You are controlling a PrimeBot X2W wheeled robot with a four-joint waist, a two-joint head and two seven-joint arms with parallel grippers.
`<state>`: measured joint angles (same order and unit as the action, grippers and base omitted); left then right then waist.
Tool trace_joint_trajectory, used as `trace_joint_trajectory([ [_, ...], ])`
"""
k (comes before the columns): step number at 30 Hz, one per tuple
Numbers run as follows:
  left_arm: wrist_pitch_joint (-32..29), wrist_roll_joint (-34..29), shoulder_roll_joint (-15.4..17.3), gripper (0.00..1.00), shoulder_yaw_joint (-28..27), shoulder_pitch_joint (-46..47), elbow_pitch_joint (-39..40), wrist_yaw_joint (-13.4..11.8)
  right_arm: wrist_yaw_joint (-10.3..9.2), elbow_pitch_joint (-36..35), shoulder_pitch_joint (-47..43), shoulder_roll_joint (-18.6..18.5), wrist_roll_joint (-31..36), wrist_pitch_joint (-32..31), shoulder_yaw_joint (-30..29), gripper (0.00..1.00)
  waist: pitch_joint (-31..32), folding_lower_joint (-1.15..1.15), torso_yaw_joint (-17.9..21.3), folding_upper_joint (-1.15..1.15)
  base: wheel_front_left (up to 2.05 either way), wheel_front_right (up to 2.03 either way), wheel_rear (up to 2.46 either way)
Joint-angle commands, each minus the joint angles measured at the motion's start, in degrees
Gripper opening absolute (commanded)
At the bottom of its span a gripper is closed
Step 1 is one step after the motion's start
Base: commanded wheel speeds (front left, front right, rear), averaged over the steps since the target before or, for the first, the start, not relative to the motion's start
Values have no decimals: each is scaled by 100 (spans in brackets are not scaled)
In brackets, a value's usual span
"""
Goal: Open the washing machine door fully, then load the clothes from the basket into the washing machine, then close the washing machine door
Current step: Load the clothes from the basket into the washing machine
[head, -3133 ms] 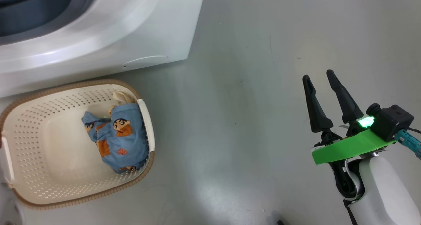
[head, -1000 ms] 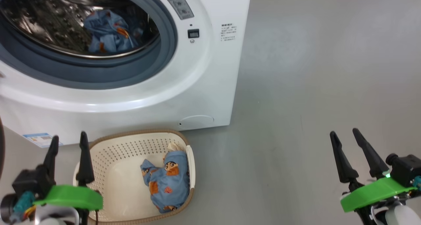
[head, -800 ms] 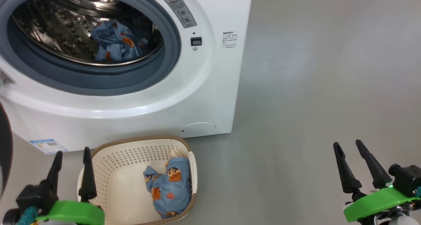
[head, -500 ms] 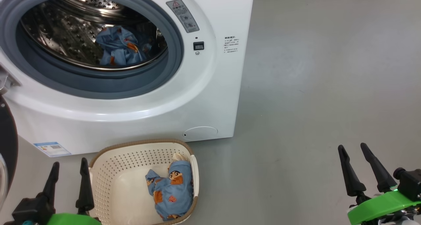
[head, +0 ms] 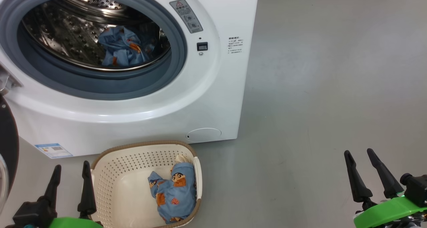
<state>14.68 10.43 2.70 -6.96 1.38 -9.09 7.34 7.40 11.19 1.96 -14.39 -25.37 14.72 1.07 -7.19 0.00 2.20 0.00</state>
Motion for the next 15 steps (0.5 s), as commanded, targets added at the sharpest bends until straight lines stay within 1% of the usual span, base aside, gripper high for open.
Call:
trace_joint_trajectory([
  [1, 32, 3, 58, 100, -187, 90, 173, 14, 9, -132, -19, -93, -21, 28, 86, 100, -8, 0, -1, 0, 0, 0, 0],
  [15, 32, 28, 42, 100, -173, 158, 97, 14, 9, -165, 118, -61, -20, 28, 106, 100, -215, 0, 21, 0, 0, 0, 0],
])
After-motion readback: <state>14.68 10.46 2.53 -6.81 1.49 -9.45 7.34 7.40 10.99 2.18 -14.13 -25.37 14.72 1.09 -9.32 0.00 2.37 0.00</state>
